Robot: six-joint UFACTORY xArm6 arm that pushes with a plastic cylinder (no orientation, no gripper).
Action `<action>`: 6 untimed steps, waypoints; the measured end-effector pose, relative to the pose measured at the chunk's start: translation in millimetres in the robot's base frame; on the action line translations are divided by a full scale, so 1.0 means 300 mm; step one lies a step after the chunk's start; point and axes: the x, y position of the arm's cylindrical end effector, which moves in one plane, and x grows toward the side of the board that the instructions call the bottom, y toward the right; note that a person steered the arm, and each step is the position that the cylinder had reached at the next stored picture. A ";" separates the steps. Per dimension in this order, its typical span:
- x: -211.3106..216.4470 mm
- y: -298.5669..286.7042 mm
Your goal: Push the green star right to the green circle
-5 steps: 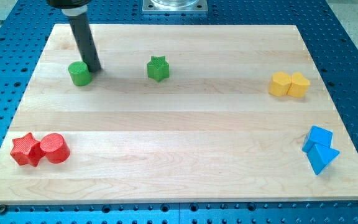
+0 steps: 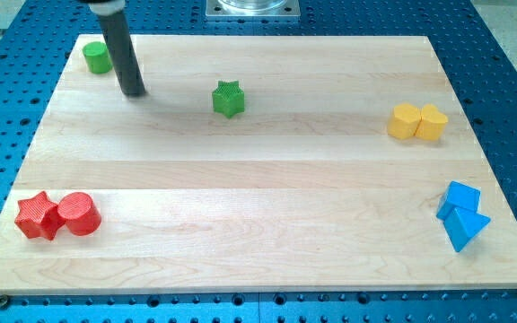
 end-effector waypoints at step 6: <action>-0.026 0.299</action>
